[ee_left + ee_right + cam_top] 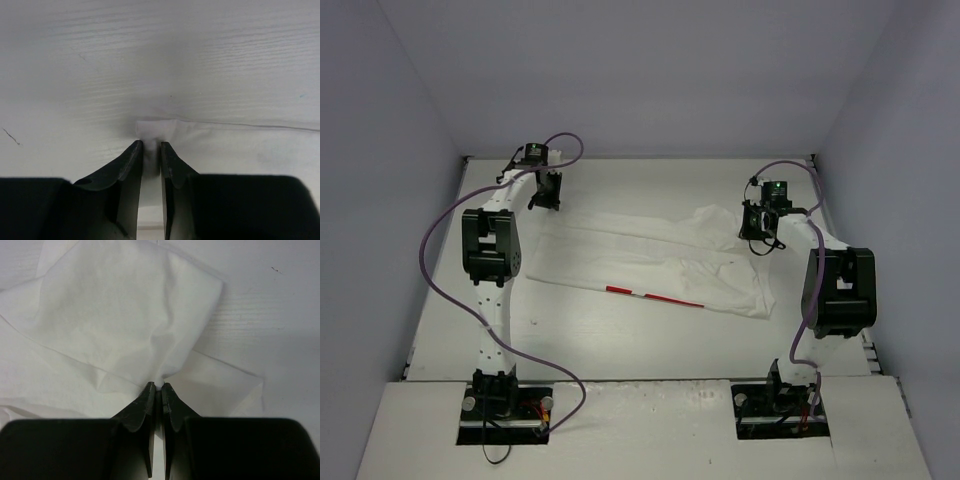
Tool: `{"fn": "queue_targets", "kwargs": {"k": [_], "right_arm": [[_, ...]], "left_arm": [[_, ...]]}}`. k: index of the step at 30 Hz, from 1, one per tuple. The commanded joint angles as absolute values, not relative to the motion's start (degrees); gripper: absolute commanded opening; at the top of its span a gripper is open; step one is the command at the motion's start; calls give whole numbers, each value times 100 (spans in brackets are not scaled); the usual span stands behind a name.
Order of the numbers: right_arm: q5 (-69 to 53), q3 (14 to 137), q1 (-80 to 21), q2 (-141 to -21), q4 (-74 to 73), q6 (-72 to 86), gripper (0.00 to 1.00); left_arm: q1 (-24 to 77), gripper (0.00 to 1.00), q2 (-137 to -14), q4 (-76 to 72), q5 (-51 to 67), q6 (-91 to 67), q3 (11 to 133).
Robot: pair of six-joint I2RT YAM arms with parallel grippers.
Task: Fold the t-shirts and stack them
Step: Fold the other side of the tshirt into a rectangle
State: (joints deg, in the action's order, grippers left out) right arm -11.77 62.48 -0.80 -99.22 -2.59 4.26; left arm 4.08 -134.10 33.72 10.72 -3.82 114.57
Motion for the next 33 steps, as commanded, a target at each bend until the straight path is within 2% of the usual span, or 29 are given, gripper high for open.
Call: {"fn": "queue_targets", "kwargs": {"k": [1,3,5,7,12,14,23,25,26,28,32,33], "right_arm": [[-1195,6460,-97,-9794,-62,360,0],[-1198,6470,-104,-9809,-62,371,0],[-1219,6478,-97,-9802,-55,378,0],[-1213,6486,-97,-9797,-61,369,0],[-1195,6469,-97,-9782,-62,387,0],[-1131,6444,-97,-9750,-54,388,0],[-974,6333,-84,-9564,123,390,0],[-982,6317,-79,-9528,123,393,0],[-976,6310,-79,-9500,123,387,0],[-976,6293,-79,-9475,115,395,0],[-928,6209,-87,-9300,122,407,0],[-918,6200,-83,-9309,118,394,0]], "left_arm": [[410,13,-12642,3049,1197,-143,11346],[404,6,-12652,3039,1266,-135,11342],[411,6,-12623,3019,1309,-143,11307],[410,0,-12581,2951,1315,-129,11253],[395,0,-12445,2944,1319,-18,11153],[363,6,-12364,2824,1423,-18,11008],[35,18,-11624,1754,2361,-144,9870],[35,15,-11560,1572,2498,-147,9717],[35,10,-11571,1603,2532,-111,9678],[35,5,-11627,1781,2557,-79,9694],[35,4,-11544,1790,2462,-62,9422],[35,8,-11525,1743,2380,-82,9403]]}}
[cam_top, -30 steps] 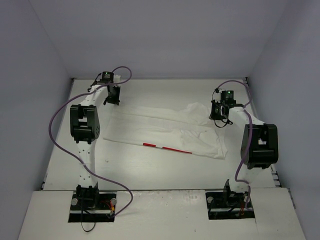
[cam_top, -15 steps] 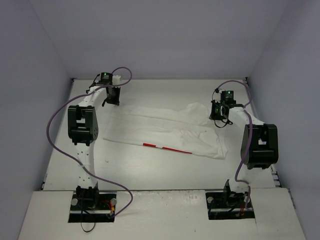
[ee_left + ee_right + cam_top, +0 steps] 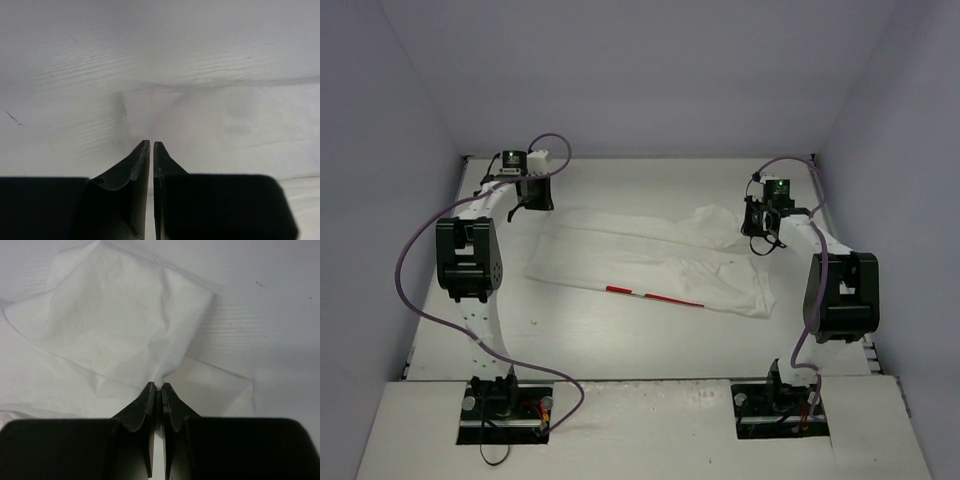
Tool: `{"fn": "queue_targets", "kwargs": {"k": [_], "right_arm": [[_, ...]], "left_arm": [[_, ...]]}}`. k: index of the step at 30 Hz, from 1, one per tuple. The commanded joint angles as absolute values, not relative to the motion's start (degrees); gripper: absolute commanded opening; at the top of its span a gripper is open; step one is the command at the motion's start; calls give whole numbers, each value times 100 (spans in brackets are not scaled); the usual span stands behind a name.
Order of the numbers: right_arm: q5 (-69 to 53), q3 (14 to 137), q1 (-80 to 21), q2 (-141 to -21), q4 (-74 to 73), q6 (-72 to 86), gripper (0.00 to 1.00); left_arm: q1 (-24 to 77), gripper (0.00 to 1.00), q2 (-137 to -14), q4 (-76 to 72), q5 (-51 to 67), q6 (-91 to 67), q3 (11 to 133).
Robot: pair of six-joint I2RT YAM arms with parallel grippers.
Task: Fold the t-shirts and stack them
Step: Fold the other side of the tshirt into a rectangle
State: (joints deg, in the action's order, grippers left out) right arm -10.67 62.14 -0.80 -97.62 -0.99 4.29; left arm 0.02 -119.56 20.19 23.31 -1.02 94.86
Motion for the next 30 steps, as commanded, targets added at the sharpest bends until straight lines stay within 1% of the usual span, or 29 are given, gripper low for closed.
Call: {"fn": "queue_targets", "kwargs": {"k": [1,3,8,12,20,30], "right_arm": [[-920,6194,-76,-9327,117,387,0],[-943,6188,-70,-9380,123,387,0],[-1040,6229,-70,-9460,147,381,0],[-1087,6249,-76,-9480,155,378,0],[-1109,6278,-79,-9529,152,396,0],[-1187,6284,-79,-9590,158,360,0]], "left_arm": [[35,11,-11530,1723,2288,-110,9412],[35,16,-11618,1801,2148,-198,9640],[79,24,-11939,2138,1423,-310,10205],[141,30,-12225,2259,1330,-288,10557],[239,30,-12689,2665,1678,-95,11093],[246,30,-12932,2874,1553,-63,11339]]}}
